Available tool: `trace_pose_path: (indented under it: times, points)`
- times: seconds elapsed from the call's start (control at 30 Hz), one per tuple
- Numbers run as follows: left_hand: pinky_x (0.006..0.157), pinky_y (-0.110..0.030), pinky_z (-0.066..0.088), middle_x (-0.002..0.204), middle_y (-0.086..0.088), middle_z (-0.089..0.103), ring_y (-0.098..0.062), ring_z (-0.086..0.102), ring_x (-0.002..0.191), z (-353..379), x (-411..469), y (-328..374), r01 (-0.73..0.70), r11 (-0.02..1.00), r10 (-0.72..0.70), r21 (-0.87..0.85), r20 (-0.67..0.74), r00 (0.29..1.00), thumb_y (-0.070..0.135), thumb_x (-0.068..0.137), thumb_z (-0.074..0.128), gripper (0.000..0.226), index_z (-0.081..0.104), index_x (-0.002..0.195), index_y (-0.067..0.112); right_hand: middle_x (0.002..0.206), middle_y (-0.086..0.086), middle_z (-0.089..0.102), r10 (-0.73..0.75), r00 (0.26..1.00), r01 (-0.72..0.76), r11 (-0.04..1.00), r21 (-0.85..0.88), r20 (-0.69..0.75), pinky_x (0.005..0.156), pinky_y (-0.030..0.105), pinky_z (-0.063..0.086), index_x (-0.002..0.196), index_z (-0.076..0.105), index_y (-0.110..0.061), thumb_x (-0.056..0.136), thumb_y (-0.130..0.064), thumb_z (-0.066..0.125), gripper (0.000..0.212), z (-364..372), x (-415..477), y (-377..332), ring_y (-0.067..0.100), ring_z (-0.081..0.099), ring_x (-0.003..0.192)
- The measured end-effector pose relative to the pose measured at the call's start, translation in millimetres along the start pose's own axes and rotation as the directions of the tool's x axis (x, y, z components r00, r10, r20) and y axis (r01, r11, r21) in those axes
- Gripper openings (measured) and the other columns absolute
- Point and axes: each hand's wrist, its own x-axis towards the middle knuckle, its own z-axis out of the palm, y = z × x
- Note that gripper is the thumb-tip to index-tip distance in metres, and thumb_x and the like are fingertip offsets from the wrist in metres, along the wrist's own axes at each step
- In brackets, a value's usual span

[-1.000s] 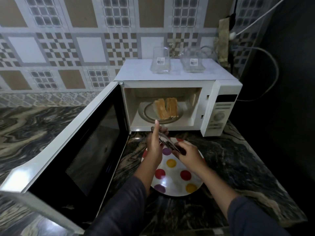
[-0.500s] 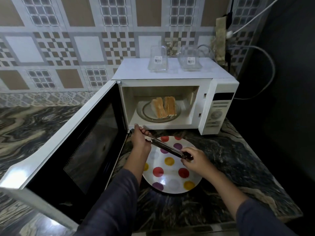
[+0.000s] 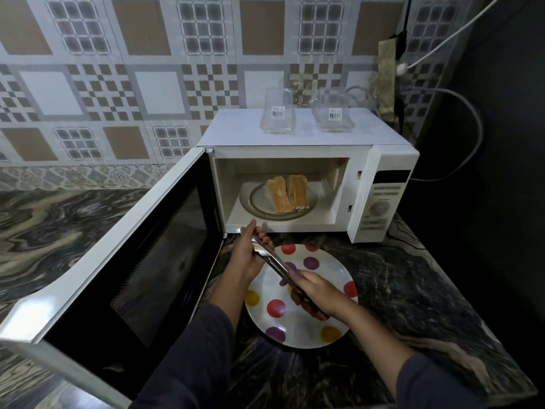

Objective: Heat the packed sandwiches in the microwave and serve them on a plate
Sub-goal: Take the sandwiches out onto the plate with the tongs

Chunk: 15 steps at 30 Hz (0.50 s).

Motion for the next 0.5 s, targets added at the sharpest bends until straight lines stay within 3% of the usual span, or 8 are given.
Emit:
trace_pose_path:
  times: [0.1, 0.17, 0.23, 0.3, 0.37, 0.43, 0.5]
  points:
    - [0.070, -0.028, 0.049, 0.063, -0.004, 0.059, -0.015, 0.058, 0.063, -6, -2, 1, -0.093, 0.979, 0.097, 0.182, -0.017, 0.995, 0.038, 0.095, 0.045, 0.037, 0.058, 0.077, 0.008, 0.057, -0.001, 0.044, -0.016, 1.000, 0.014, 0.992, 0.123, 0.017, 0.039, 0.022, 0.029, 0.094, 0.059, -0.010, 0.098, -0.040, 0.037, 0.037, 4, 2, 3, 0.009, 0.036, 0.040]
    - [0.085, -0.036, 0.050, 0.088, -0.012, 0.068, -0.023, 0.064, 0.085, -17, 1, -2, -0.138, 0.923, 0.169, 0.358, -0.056, 0.984, 0.049, 0.095, 0.038, 0.051, 0.065, 0.095, 0.005, 0.057, -0.001, 0.043, -0.008, 1.000, 0.010, 0.996, 0.084, -0.022, 0.041, 0.022, 0.028, 0.092, 0.058, -0.012, 0.098, -0.038, 0.038, 0.033, 4, 6, 6, 0.009, 0.036, 0.043]
    - [0.093, -0.039, 0.049, 0.103, -0.012, 0.070, -0.024, 0.065, 0.097, -33, 0, -8, -0.173, 0.827, 0.260, 0.535, -0.092, 0.961, 0.057, 0.094, 0.031, 0.056, 0.068, 0.100, 0.014, 0.058, -0.002, 0.043, -0.009, 0.997, 0.012, 0.999, 0.040, -0.082, 0.042, 0.020, 0.029, 0.089, 0.058, -0.015, 0.098, -0.037, 0.040, 0.030, -1, 7, 9, 0.008, 0.037, 0.045]
    - [0.092, -0.035, 0.047, 0.108, -0.002, 0.068, -0.020, 0.063, 0.100, -53, -4, -18, -0.209, 0.650, 0.366, 0.731, -0.060, 0.929, 0.059, 0.092, 0.032, 0.054, 0.068, 0.102, 0.020, 0.060, -0.003, 0.045, -0.008, 0.986, 0.015, 0.999, 0.041, -0.165, 0.043, 0.018, 0.030, 0.086, 0.059, -0.018, 0.097, -0.037, 0.042, 0.027, -10, 8, 13, 0.006, 0.039, 0.046]
    - [0.091, -0.026, 0.040, 0.113, -0.002, 0.065, -0.019, 0.059, 0.107, -72, -9, -33, -0.221, 0.427, 0.414, 0.877, 0.028, 0.910, 0.047, 0.095, 0.039, 0.042, 0.062, 0.113, 0.017, 0.061, -0.004, 0.048, -0.009, 0.963, 0.013, 1.000, 0.013, -0.270, 0.046, 0.018, 0.032, 0.082, 0.059, -0.022, 0.096, -0.038, 0.044, 0.026, -20, 9, 16, 0.007, 0.042, 0.049]
    - [0.100, -0.025, 0.033, 0.132, -0.006, 0.053, -0.018, 0.049, 0.122, -87, -10, -51, -0.200, 0.235, 0.368, 0.951, 0.104, 0.924, 0.040, 0.093, 0.047, 0.044, 0.049, 0.130, 0.016, 0.062, -0.005, 0.050, -0.037, 0.925, 0.021, 0.999, -0.046, -0.379, 0.050, 0.020, 0.035, 0.074, 0.055, -0.023, 0.095, -0.038, 0.046, 0.027, -31, 12, 15, 0.010, 0.045, 0.054]
    - [0.113, -0.033, 0.027, 0.148, -0.003, 0.036, -0.019, 0.035, 0.135, -96, -9, -65, -0.172, 0.067, 0.301, 0.983, 0.145, 0.942, 0.044, 0.091, 0.049, 0.062, 0.031, 0.143, 0.016, 0.064, -0.002, 0.052, -0.075, 0.874, 0.019, 0.993, -0.119, -0.480, 0.054, 0.024, 0.038, 0.071, 0.052, -0.020, 0.094, -0.037, 0.048, 0.029, -41, 16, 12, 0.015, 0.050, 0.061]
